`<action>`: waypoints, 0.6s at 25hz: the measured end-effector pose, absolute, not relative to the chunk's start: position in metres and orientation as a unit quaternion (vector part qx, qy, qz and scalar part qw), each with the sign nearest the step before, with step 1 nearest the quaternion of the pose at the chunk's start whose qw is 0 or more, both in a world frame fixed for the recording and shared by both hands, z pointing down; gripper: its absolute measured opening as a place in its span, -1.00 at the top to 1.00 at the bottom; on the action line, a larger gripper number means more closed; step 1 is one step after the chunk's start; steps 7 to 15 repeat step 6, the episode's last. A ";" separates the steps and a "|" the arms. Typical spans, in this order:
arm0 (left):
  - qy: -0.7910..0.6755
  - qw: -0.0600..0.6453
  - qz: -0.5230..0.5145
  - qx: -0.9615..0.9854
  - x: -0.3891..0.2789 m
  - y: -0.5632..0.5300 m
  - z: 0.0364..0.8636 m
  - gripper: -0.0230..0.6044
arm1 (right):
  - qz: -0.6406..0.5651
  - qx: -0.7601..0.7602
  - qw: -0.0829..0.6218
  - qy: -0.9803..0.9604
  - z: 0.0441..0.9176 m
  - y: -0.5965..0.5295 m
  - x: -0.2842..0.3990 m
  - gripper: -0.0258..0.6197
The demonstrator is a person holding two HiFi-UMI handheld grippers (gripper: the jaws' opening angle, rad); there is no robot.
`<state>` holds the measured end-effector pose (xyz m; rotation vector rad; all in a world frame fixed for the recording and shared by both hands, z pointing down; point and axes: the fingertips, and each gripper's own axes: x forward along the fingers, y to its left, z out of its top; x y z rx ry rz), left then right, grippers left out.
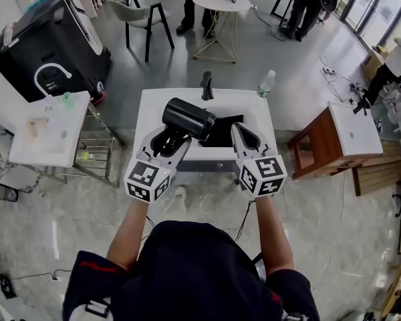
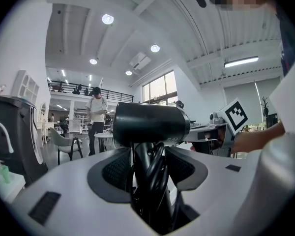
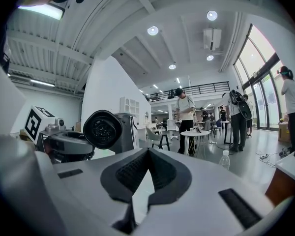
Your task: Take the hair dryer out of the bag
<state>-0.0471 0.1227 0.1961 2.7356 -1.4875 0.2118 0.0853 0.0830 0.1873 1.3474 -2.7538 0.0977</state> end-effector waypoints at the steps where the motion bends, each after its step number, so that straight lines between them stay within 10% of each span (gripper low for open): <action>1: -0.477 0.010 0.068 0.876 -0.047 0.123 0.196 0.23 | 0.034 0.437 0.036 -0.898 0.188 0.083 0.085 0.82; 15: -0.477 0.009 0.069 0.876 -0.046 0.124 0.196 0.23 | 0.038 0.433 0.032 -0.900 0.190 0.084 0.083 0.82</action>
